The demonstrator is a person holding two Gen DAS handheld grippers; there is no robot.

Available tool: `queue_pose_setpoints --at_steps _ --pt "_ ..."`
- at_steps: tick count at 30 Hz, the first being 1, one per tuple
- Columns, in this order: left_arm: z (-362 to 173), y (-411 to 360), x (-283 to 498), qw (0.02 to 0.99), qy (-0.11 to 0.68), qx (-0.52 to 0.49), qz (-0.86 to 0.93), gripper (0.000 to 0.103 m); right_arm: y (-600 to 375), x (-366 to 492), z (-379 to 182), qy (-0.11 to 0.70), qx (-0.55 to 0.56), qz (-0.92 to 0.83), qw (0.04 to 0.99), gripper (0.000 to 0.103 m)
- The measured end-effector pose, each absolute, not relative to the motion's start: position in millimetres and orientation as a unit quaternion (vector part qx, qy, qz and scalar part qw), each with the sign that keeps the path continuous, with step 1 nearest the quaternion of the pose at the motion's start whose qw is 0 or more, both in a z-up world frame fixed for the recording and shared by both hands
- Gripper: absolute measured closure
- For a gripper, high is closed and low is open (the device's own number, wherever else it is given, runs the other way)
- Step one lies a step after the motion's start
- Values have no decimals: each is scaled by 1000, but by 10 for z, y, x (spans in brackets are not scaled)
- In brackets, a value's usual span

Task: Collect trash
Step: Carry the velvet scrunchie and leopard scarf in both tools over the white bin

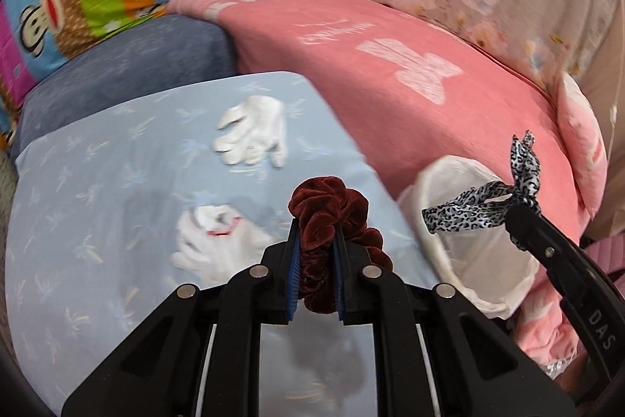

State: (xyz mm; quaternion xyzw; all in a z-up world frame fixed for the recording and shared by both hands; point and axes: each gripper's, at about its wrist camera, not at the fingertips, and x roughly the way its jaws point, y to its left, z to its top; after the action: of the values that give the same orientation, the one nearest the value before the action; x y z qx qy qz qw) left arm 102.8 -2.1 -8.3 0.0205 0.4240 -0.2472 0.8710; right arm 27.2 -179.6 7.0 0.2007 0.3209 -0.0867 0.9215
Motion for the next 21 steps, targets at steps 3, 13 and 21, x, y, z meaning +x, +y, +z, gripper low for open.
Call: queue_pose_setpoints --at_steps 3,13,21 --pt "-52 -268 927 864 424 33 -271 89 -2022 135 52 320 206 -109 918 96" --pt "38 -906 662 842 420 70 -330 89 -2509 -189 74 305 228 -156 911 96" --pt "70 -1226 560 828 420 79 -363 89 -2803 -358 61 299 239 -183 905 96"
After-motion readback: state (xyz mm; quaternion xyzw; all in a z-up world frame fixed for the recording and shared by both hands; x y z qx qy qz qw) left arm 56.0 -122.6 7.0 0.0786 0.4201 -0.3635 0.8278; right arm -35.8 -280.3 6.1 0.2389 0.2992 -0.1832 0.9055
